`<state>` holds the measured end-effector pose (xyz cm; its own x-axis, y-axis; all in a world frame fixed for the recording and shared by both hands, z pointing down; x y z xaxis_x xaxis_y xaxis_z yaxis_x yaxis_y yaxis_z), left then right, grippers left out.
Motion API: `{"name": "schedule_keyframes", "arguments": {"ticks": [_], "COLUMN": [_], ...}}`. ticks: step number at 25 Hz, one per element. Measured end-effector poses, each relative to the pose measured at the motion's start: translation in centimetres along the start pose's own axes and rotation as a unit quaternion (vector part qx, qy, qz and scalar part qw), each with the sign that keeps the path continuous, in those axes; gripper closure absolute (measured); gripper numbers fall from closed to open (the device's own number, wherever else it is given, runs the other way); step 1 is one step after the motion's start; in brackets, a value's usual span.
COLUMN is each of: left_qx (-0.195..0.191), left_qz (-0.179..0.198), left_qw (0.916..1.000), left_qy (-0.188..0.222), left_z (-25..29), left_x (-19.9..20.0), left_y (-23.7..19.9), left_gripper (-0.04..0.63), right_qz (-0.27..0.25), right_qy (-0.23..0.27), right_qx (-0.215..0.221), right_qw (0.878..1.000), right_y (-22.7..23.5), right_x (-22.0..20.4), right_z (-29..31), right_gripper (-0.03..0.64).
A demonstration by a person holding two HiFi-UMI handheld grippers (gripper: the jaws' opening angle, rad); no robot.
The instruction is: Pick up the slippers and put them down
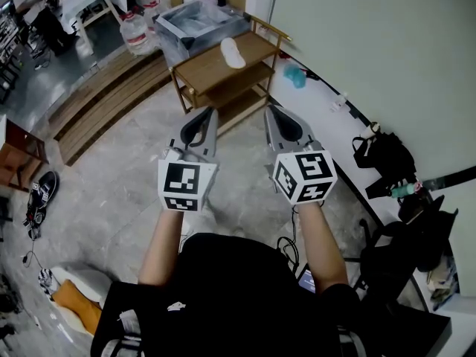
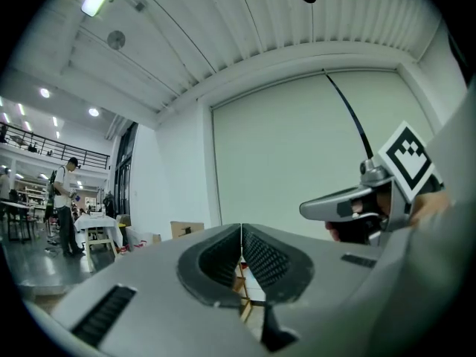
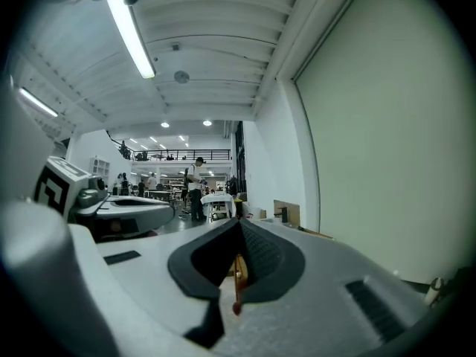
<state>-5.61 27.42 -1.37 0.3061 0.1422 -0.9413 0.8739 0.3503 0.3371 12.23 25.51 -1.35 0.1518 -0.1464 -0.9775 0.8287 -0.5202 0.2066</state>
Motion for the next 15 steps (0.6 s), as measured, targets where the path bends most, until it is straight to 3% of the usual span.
{"name": "schedule_keyframes", "arguments": {"ticks": [15], "left_qx": [0.002], "left_qz": [-0.011], "left_qw": [0.9999], "left_qy": [-0.010], "left_z": [6.2], "left_x": [-2.8], "left_y": [-4.6], "left_gripper": [0.589], "right_qz": [-0.008], "right_qy": [-0.015], "right_qx": [0.006], "right_qw": [1.000], "right_y": [2.0], "right_x": [-0.2], "right_z": [7.6], "right_gripper": [0.620]}}
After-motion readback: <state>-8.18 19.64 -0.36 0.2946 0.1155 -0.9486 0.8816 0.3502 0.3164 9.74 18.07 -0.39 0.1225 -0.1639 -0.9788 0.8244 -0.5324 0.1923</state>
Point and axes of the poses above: the fingertips, and each gripper's own axes: z forward along the fingers, y to its right, x out of its top, the point moved 7 cm from there along -z, backward along the fingers, and after that the axes turned 10 degrees about z, right-handed, at the moved point
